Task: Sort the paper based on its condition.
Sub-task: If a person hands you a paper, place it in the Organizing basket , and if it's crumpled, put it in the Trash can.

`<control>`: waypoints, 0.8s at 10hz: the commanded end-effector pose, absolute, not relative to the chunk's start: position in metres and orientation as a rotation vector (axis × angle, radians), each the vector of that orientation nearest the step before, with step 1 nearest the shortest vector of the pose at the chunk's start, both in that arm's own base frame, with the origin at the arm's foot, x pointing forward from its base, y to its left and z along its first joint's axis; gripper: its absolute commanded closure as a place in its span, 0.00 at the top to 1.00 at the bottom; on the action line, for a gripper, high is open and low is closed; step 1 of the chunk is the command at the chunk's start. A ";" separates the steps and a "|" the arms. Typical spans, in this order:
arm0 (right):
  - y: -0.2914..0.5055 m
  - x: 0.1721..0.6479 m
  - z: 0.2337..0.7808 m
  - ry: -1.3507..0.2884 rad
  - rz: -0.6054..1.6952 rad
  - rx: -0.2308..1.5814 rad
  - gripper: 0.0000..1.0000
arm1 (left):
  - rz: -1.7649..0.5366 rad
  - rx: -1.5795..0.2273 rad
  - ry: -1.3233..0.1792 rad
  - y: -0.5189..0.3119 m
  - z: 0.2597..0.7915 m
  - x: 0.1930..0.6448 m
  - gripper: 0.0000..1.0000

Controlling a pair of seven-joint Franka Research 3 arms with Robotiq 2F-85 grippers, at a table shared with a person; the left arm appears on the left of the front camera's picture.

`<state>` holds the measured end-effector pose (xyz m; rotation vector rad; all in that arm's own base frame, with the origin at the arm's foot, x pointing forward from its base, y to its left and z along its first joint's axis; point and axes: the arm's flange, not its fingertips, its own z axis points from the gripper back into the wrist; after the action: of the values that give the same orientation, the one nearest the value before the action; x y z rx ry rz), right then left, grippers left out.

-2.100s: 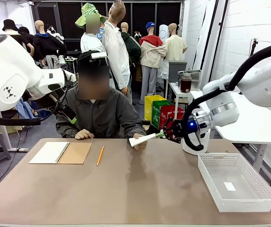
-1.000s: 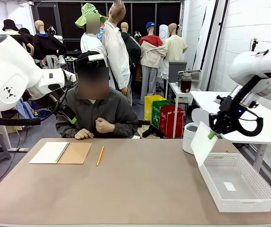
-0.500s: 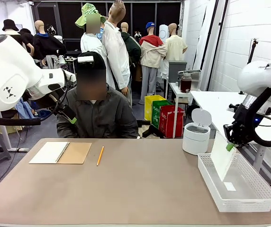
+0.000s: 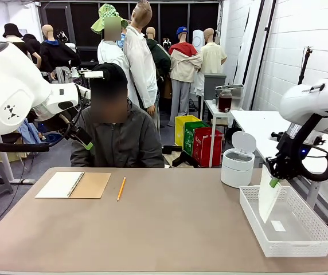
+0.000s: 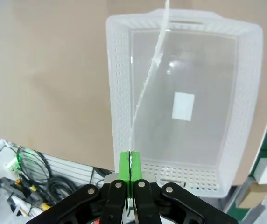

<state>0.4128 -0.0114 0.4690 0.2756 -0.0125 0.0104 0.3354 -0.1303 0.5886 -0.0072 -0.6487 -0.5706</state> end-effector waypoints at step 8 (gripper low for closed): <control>0.005 0.409 0.405 0.123 0.020 0.208 0.00 | -0.569 -0.007 -0.647 -0.130 0.590 0.336 1.00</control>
<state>0.4125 0.0035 0.4107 0.2636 0.1088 0.0543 0.3354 -0.1302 0.5886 -0.0072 -0.6486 -0.5706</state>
